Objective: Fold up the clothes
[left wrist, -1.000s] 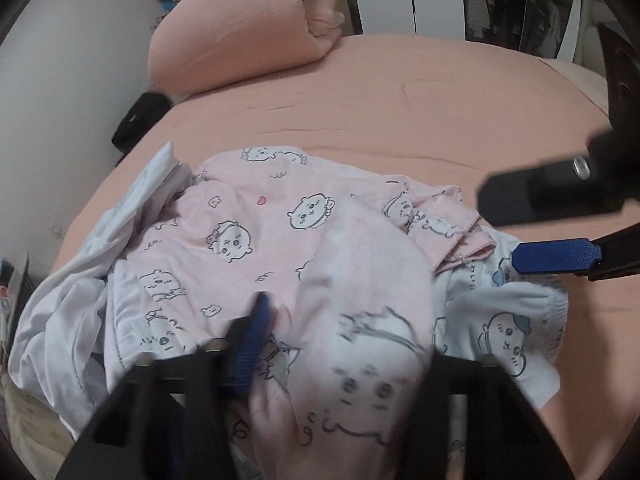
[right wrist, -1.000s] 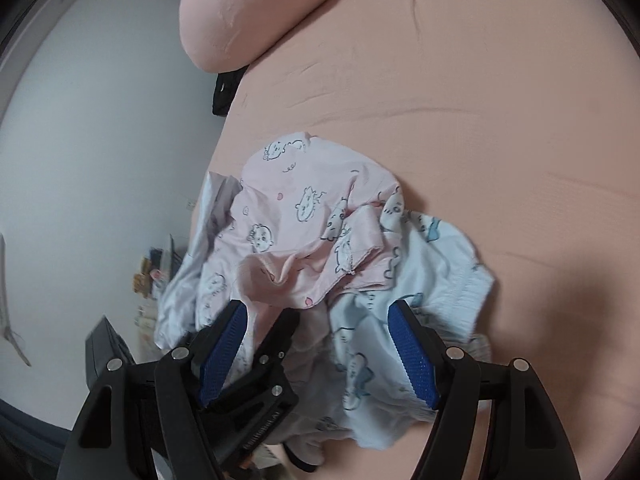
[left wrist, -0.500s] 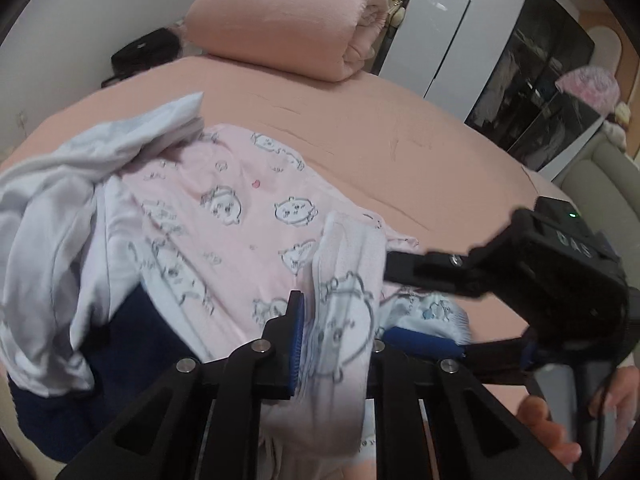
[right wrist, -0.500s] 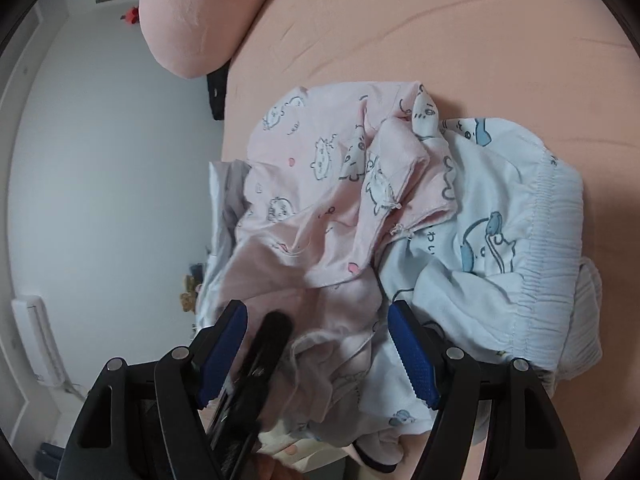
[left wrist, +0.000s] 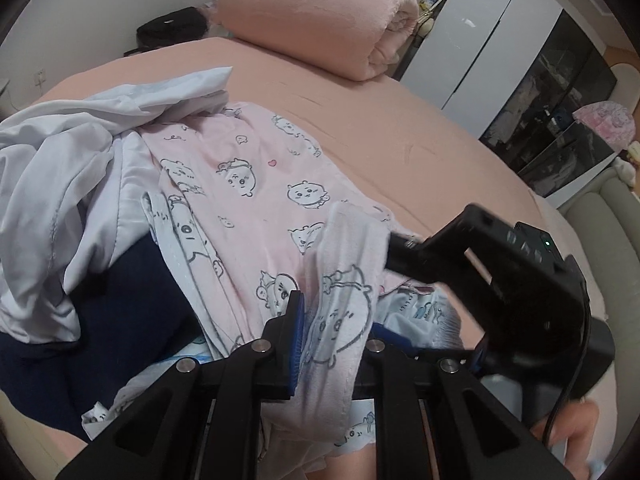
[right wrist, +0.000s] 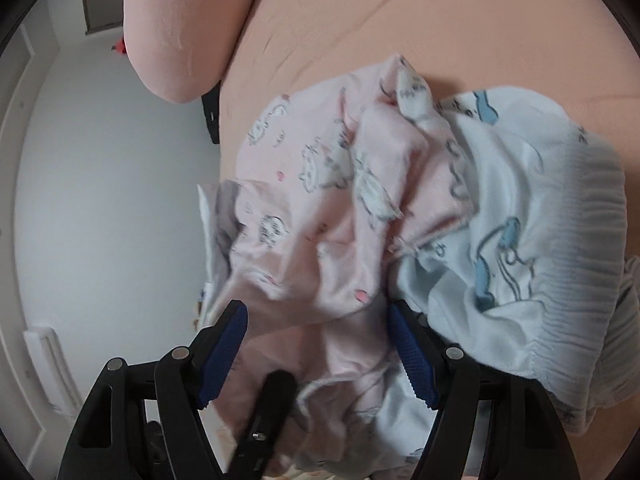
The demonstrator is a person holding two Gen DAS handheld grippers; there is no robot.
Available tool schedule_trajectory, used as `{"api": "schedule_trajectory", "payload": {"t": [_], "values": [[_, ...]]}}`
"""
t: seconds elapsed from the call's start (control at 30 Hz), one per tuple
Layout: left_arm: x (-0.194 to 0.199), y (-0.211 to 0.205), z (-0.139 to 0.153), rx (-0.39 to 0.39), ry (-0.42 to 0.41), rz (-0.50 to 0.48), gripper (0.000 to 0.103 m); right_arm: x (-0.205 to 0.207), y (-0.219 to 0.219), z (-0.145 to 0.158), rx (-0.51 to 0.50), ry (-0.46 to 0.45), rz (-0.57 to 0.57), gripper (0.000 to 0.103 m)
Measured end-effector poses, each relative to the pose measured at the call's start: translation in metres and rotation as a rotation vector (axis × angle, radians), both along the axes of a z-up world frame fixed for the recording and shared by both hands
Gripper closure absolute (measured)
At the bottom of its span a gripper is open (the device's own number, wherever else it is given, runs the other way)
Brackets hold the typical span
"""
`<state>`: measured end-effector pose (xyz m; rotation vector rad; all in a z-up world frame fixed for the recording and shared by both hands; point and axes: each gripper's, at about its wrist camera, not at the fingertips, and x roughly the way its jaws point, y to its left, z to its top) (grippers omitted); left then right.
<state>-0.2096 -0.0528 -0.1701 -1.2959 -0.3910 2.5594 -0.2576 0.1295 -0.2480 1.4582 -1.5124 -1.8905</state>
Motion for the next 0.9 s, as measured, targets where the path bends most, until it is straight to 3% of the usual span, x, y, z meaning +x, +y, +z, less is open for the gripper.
{"api": "schedule_trajectory", "payload": {"t": [0.07, 0.3, 0.4, 0.47, 0.67, 0.73, 0.83, 0.9], "values": [[0.000, 0.002, -0.003, -0.003, -0.009, 0.005, 0.091, 0.001, -0.006, -0.002, 0.033, 0.003, 0.011, 0.041], [0.000, 0.006, -0.009, -0.019, -0.030, 0.021, 0.091, 0.001, -0.014, 0.000, 0.082, 0.050, 0.006, 0.049], [0.001, 0.008, -0.010, -0.034, -0.026, 0.018, 0.091, -0.002, -0.011, -0.001, 0.069, 0.058, -0.003, 0.059], [0.002, 0.009, -0.009, -0.035, -0.015, 0.015, 0.091, -0.003, -0.009, -0.002, 0.061, 0.059, -0.007, 0.085], [0.005, 0.008, -0.004, 0.012, 0.007, -0.002, 0.091, -0.009, -0.005, 0.009, 0.066, 0.116, 0.023, 0.093], [0.006, 0.007, 0.001, 0.049, 0.015, -0.018, 0.091, -0.008, -0.005, 0.025, 0.135, 0.173, 0.064, 0.093], [0.007, 0.003, 0.008, 0.102, 0.022, -0.031, 0.093, -0.006, -0.012, 0.058, 0.322, 0.294, 0.146, 0.093], [0.007, 0.000, 0.015, 0.139, 0.028, -0.041, 0.094, -0.007, -0.009, 0.068, 0.311, 0.321, 0.147, 0.093]]}}
